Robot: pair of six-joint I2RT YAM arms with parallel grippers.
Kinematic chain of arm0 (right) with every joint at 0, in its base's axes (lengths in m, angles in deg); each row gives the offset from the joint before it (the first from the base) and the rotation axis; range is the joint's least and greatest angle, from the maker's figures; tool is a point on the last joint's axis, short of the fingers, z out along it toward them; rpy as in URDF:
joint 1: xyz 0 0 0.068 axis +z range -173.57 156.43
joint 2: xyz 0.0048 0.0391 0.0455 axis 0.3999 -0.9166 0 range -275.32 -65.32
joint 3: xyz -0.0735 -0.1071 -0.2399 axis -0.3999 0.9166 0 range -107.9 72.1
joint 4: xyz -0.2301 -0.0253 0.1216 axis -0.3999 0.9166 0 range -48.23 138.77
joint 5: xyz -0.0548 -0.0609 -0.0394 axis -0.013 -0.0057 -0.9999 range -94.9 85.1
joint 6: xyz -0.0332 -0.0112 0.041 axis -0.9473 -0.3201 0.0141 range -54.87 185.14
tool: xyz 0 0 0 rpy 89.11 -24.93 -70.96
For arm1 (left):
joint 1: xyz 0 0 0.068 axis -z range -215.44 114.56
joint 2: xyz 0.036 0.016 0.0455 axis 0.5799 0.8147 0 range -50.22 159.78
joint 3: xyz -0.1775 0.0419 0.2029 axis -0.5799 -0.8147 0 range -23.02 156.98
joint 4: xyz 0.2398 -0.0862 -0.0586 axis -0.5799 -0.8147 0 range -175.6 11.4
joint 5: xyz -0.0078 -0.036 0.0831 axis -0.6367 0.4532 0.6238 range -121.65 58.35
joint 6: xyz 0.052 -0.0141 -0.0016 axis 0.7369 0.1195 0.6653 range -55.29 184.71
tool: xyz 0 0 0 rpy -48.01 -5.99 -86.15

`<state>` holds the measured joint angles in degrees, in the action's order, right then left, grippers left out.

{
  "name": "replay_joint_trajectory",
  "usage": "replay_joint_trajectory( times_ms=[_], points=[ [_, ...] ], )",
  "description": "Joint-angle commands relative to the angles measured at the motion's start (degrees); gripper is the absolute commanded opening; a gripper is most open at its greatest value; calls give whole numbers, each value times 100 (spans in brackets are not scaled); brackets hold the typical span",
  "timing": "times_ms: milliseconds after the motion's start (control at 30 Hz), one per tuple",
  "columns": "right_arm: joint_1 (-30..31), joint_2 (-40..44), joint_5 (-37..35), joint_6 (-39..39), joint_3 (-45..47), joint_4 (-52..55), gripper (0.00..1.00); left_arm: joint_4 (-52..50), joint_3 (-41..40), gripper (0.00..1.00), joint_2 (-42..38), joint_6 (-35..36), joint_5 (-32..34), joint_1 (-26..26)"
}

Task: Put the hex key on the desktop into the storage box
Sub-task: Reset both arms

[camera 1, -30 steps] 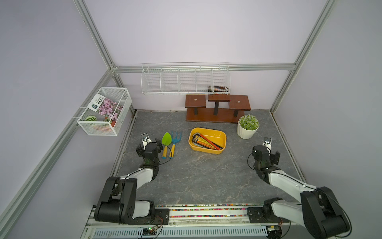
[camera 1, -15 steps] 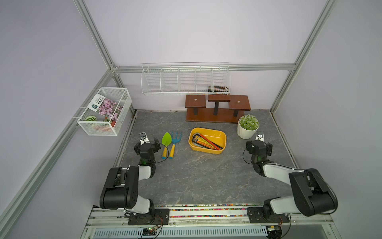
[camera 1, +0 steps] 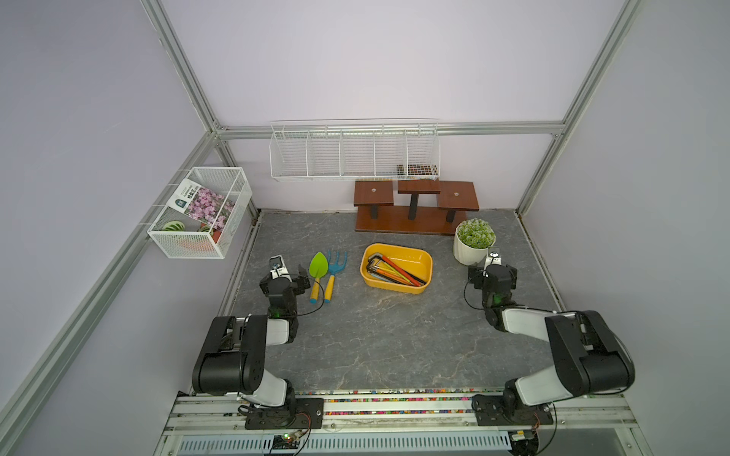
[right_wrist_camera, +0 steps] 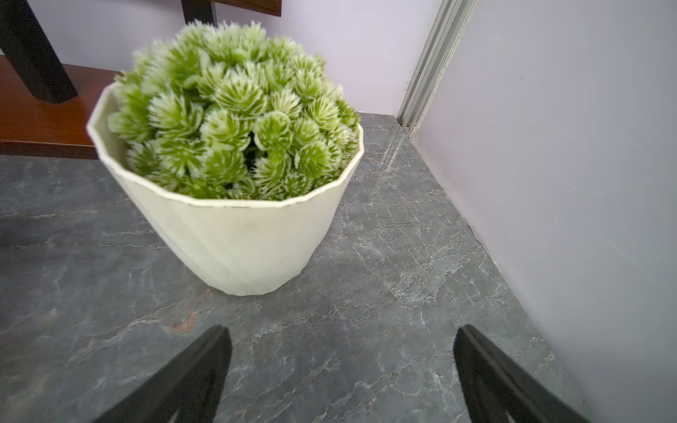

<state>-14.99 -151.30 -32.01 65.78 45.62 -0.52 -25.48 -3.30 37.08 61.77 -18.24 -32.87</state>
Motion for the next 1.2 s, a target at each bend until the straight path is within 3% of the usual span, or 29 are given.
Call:
replay_joint_trajectory(
  times_ms=[0, 33, 67, 133, 233, 367, 1167],
  points=[
    [-119, 1, 225, 297, 624, -789, 99, -47, 82, 100, -65, -44, -80, -28],
    [-163, -450, 315, 84, 722, -1732, 99, -42, 88, 100, -61, -40, -73, -28],
    [-76, -543, 191, -12, 653, -1817, 99, -60, 93, 100, -72, -37, -84, -28],
    [-93, -102, 169, 284, 422, -509, 99, -54, 92, 100, -65, -36, -84, -29],
    [-101, -423, 187, 103, 598, -1440, 99, -47, 83, 100, -72, -43, -80, -32],
    [-106, -152, 174, 276, 436, -678, 99, -53, 81, 100, -71, -38, -84, -29],
    [-103, -185, 168, 245, 449, -752, 99, -65, 100, 100, -63, -42, -83, -33]
  ],
)
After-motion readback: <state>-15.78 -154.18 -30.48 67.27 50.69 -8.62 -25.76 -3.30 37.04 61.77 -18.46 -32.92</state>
